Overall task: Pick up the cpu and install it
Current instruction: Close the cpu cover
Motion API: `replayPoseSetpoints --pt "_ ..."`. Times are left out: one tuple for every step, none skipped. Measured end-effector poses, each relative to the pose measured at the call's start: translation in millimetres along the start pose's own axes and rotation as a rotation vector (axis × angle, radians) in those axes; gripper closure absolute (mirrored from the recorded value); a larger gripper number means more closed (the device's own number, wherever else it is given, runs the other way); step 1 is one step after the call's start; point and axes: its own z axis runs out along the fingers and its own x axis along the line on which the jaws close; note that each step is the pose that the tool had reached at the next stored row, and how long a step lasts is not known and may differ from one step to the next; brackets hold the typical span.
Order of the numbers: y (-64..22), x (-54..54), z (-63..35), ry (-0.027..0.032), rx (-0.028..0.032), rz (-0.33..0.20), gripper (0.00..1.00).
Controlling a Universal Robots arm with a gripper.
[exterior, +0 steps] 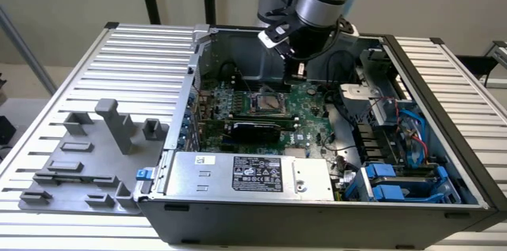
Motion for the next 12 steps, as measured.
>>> replayPoseSetpoints --pt "-4.5 -0.2 1.1 0.0004 0.0014 0.0 0.88" --pt "-8.8 -0.4 2.3 0.0009 0.0021 0.0 0.88" --pt "-13.4 -0.5 3.8 0.0013 0.0025 0.0 0.88" --pt "-17.8 -0.7 5.2 0.0018 0.0028 0.0 0.88" --pt "-22.1 -0.9 6.7 0.0023 0.0029 0.0 0.88" --pt "-26.4 -1.1 8.1 0.0027 0.0031 0.0 0.88" --pt "-30.9 -1.3 9.7 0.0032 0.0032 0.0 0.88" --pt "-35.2 -1.5 11.1 0.0038 0.0033 0.0 0.88" --pt "-39.5 -1.7 12.6 0.0043 0.0034 -0.001 0.88" --pt "-43.8 -1.8 14.1 0.0049 0.0035 -0.001 0.88" --pt "-48.1 -2.0 15.6 0.0055 0.0035 -0.001 0.88" --pt "-52.6 -2.2 17.1 0.0061 0.0036 -0.001 0.88"
